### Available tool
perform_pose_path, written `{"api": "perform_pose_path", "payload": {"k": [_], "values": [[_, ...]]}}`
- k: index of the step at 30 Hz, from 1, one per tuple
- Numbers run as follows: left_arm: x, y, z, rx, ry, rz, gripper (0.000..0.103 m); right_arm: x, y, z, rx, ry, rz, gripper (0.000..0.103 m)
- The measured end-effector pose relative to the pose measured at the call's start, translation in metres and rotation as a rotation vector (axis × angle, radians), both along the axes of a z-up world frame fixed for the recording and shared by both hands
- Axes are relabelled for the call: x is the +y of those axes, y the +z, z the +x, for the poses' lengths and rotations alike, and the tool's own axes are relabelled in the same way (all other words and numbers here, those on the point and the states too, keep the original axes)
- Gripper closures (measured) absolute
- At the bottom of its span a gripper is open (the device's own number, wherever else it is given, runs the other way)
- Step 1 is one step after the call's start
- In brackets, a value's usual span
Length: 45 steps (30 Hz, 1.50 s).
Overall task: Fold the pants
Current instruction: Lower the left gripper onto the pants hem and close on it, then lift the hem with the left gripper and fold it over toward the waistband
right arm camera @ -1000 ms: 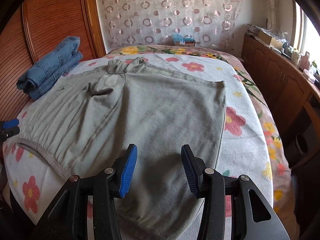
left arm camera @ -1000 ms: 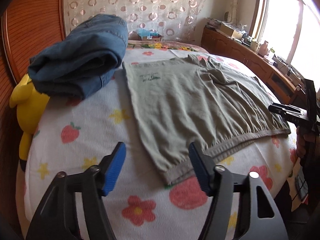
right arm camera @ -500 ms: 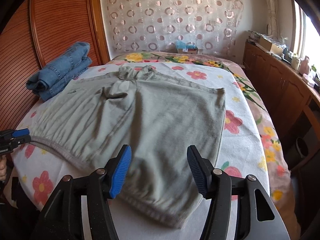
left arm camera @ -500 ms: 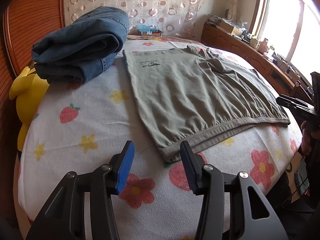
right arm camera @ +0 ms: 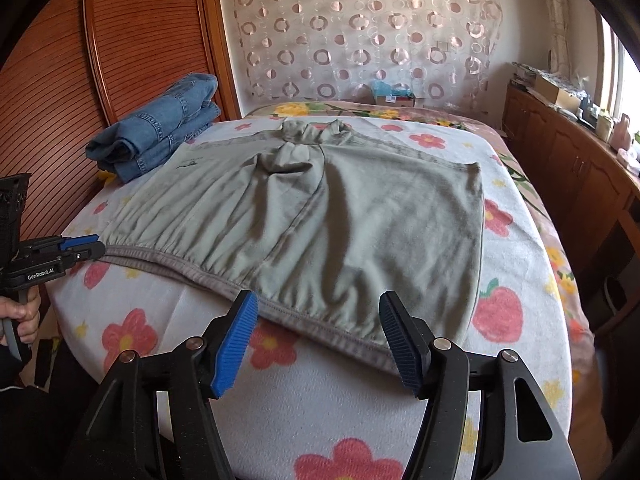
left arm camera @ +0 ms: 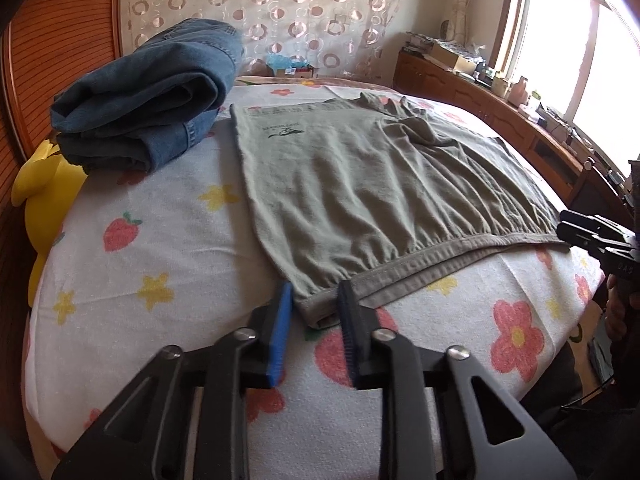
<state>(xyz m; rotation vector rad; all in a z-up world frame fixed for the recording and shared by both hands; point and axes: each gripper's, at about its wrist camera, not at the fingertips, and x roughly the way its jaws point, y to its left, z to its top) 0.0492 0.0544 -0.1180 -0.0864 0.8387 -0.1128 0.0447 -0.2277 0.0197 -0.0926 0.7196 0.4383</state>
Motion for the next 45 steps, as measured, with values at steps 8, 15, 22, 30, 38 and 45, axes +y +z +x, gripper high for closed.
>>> {"api": "perform_pose_path", "payload": {"k": [8,15,22,30,38,45], "values": [[-0.003,0.009,0.001,-0.037,0.002,0.005,0.097,-0.004,-0.005,0.008,0.014,-0.017,0.023,0.037],[-0.015,0.025,0.006,-0.076,-0.027,0.011,0.097,-0.01,-0.008,0.002,0.015,-0.041,0.044,0.037],[-0.042,0.04,0.02,-0.11,-0.094,0.035,0.098,-0.016,-0.009,-0.001,0.008,-0.054,0.069,0.037],[-0.083,0.056,0.04,-0.144,-0.182,0.05,0.098,-0.029,-0.011,-0.004,0.003,-0.076,0.102,0.037],[-0.118,0.075,0.058,-0.181,-0.265,0.053,0.098,-0.04,-0.013,-0.004,-0.007,-0.109,0.111,0.037],[-0.151,0.087,0.072,-0.19,-0.339,0.053,0.098,-0.045,-0.011,-0.008,-0.04,-0.129,0.123,0.037]]}}
